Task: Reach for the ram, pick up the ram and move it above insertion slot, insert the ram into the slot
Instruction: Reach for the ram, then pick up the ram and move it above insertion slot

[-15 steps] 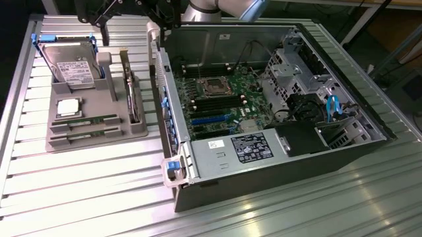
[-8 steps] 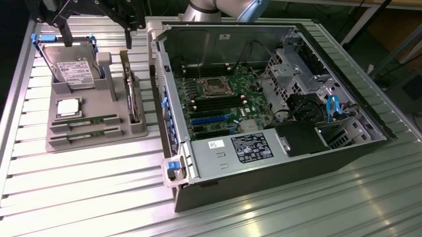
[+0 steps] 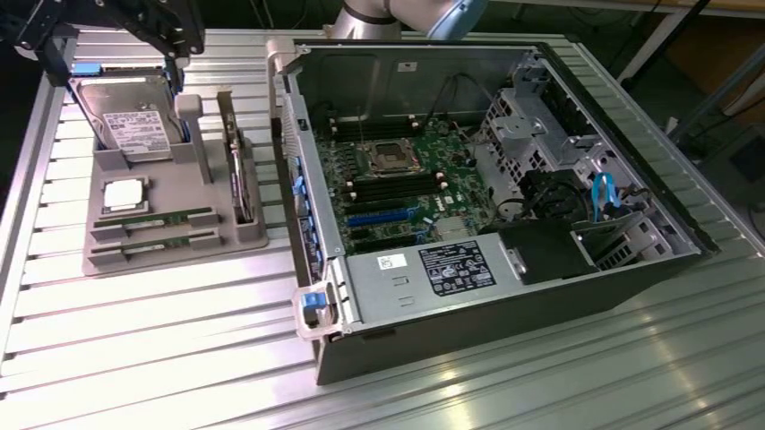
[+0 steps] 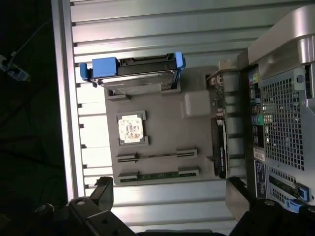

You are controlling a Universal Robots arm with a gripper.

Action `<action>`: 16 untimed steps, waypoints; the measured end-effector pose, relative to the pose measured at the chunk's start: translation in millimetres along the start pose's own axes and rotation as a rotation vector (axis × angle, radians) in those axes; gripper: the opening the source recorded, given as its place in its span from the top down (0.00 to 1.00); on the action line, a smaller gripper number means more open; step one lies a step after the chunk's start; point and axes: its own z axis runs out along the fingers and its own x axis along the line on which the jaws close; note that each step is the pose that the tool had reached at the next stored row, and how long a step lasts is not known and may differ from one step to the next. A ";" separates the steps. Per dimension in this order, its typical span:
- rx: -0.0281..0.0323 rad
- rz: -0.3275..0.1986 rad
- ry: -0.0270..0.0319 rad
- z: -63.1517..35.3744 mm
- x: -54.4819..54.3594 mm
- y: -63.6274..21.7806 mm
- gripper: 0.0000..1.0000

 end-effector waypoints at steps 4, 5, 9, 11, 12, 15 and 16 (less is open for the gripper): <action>0.0001 0.000 0.0011 0.2 3.2 -0.3 0.01; 0.0000 0.000 0.0011 0.2 3.2 -0.3 0.01; 0.0002 0.000 0.0012 0.2 3.2 -0.3 0.01; 0.0001 0.000 0.0012 0.5 3.2 -0.3 0.01; 0.0001 0.000 0.0012 0.5 3.2 -0.3 0.01; 0.0001 0.000 0.0012 1.2 3.2 -0.3 0.01; 0.0001 0.000 0.0012 1.4 3.2 -0.3 0.01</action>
